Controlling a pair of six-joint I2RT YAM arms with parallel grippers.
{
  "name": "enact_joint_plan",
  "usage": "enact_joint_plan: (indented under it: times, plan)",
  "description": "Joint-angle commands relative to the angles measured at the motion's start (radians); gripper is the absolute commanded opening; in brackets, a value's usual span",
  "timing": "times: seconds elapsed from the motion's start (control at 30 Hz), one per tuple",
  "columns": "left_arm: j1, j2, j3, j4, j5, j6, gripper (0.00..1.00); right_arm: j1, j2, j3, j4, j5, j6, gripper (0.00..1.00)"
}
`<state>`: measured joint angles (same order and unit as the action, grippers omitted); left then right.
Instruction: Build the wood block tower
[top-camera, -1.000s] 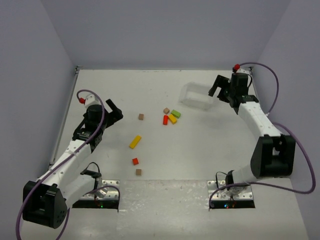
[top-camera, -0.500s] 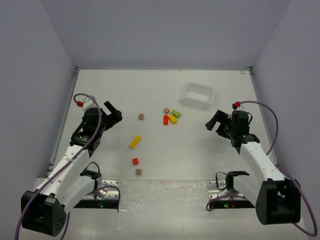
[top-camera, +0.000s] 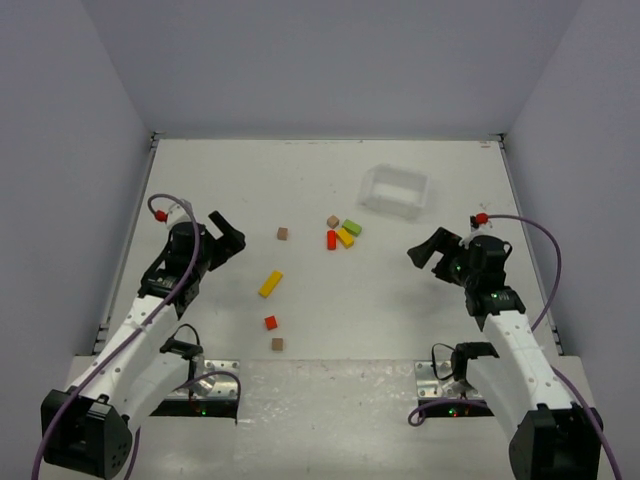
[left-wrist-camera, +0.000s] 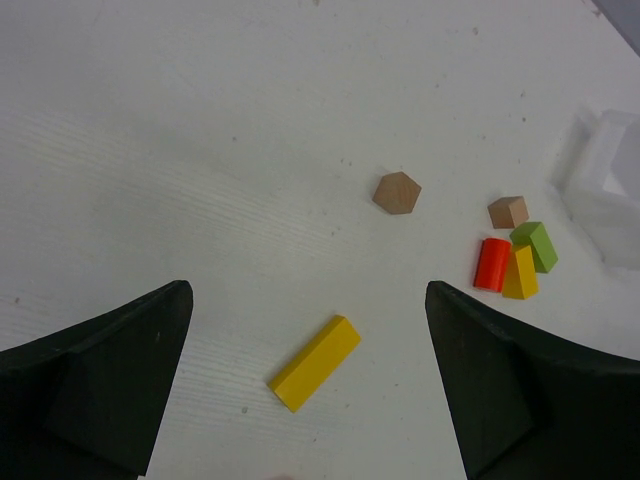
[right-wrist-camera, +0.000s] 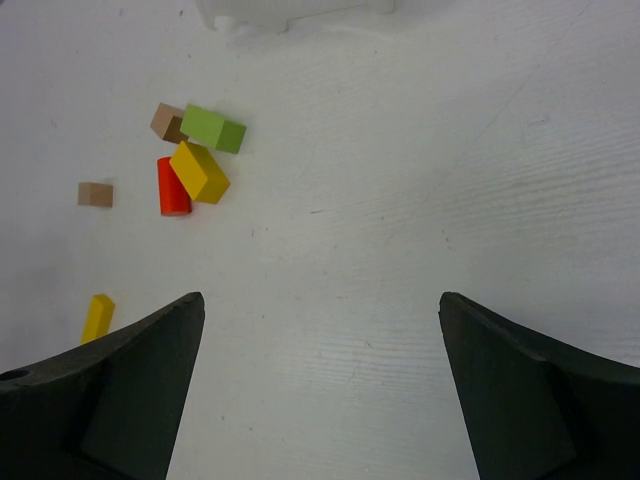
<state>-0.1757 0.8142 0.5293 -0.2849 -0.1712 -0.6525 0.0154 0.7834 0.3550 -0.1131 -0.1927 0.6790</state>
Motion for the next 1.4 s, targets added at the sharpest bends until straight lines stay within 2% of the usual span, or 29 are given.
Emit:
enact_joint_plan:
  times: [0.0,0.33,0.43,0.5,0.6,0.73,0.93,1.23,1.37]
  plan:
    - [0.01,0.017,-0.011,-0.035,0.028,-0.044,1.0,0.001,-0.04,-0.019,0.037,-0.031,0.023,0.99]
    - [-0.018,0.055,-0.085,-0.037,0.106,-0.067,1.0,0.001,-0.005,0.014,0.025,-0.181,0.018,0.99]
    - [-0.074,0.105,-0.058,-0.03,0.096,-0.048,1.0,0.0,0.005,0.002,0.056,-0.246,0.013,0.99]
    - [-0.179,0.157,-0.019,-0.043,0.05,-0.036,1.0,0.0,0.03,-0.004,0.077,-0.288,0.02,0.99]
    - [-0.258,0.237,0.031,-0.052,0.037,-0.004,1.0,0.001,0.064,-0.007,0.089,-0.33,0.024,0.99]
    - [-0.277,0.3,0.048,-0.054,0.047,0.031,1.0,0.0,0.092,-0.023,0.142,-0.41,0.016,0.99]
    - [-0.298,0.365,0.057,-0.055,0.018,0.05,1.0,0.0,0.086,-0.024,0.15,-0.418,0.008,0.99]
    - [-0.442,0.502,0.124,-0.079,-0.088,0.08,1.0,0.0,0.074,-0.034,0.156,-0.419,0.002,0.99]
    - [-0.455,0.557,0.152,-0.083,-0.135,0.065,0.93,0.0,0.072,-0.033,0.15,-0.418,-0.004,0.99]
